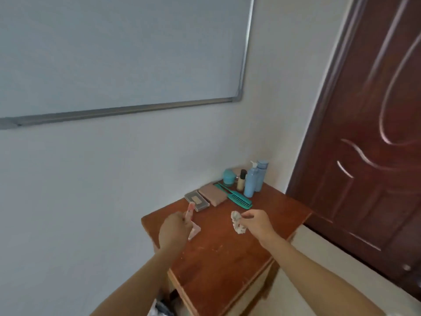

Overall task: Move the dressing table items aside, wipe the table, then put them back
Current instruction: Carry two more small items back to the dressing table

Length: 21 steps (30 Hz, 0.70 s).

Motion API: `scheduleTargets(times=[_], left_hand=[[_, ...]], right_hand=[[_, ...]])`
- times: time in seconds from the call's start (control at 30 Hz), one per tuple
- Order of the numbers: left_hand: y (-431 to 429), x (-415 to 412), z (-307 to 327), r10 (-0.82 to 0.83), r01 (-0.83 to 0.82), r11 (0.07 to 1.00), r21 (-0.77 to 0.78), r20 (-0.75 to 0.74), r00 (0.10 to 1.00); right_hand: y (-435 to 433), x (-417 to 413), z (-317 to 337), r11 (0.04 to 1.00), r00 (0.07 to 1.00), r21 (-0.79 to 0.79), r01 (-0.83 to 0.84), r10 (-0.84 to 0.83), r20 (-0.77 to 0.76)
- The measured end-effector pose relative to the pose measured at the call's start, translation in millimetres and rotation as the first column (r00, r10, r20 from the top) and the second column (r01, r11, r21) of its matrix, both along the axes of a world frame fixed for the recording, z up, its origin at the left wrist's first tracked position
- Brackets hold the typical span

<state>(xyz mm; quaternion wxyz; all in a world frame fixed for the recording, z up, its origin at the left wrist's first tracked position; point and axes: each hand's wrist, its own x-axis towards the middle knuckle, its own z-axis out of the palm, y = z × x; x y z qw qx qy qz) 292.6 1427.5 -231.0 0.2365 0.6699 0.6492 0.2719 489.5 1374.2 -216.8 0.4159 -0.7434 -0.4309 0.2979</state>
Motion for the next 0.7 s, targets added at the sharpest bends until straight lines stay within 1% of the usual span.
scheduleTargets(times=[0.07,0.17,0.3,0.37,0.47,0.53,0.6,0.63,0.7], left_hand=[[-20.8,25.2,6.4,-0.088,0.087,0.996,0.032,0.016,0.996],[-58.2,67.9,19.5,-0.194,0.197,0.98,0.033,-0.073,0.978],[-110.5,129.4,29.6,-0.392,0.393,0.92,-0.002,-0.057,0.918],[-141.6,168.4,31.1,-0.472,0.471,0.881,-0.035,-0.05,0.88],[-203.4,239.0,27.3,-0.585,0.585,0.811,-0.009,-0.048,0.81],[-256.8,294.8,21.0,-0.672,0.672,0.741,0.005,-0.018,0.741],[-317.7,351.1,15.5,-0.753,0.753,0.657,-0.011,-0.026,0.657],[-348.6,376.6,15.2,-0.785,0.785,0.62,-0.016,-0.007,0.62],[-407.0,419.3,17.1,-0.826,0.829,0.558,-0.031,0.08,0.559]], right_hand=[[-41.2,27.0,4.9,0.996,0.996,-0.004,0.086,-0.086,-0.005],[-106.1,68.1,15.0,0.975,0.975,0.015,0.22,-0.22,-0.033],[-203.0,122.1,26.3,0.922,0.923,0.031,0.385,-0.385,-0.019],[-258.7,154.7,28.7,0.87,0.871,0.036,0.491,-0.491,-0.008],[-356.3,204.0,30.7,0.774,0.775,0.046,0.631,-0.632,-0.006],[-429.0,235.7,25.2,0.698,0.698,0.032,0.716,-0.715,-0.039],[-499.9,264.9,19.4,0.626,0.626,0.023,0.78,-0.779,-0.034],[-533.2,276.4,18.7,0.597,0.597,0.015,0.802,-0.802,-0.026],[-592.1,293.7,19.3,0.541,0.541,0.016,0.841,-0.84,-0.024]])
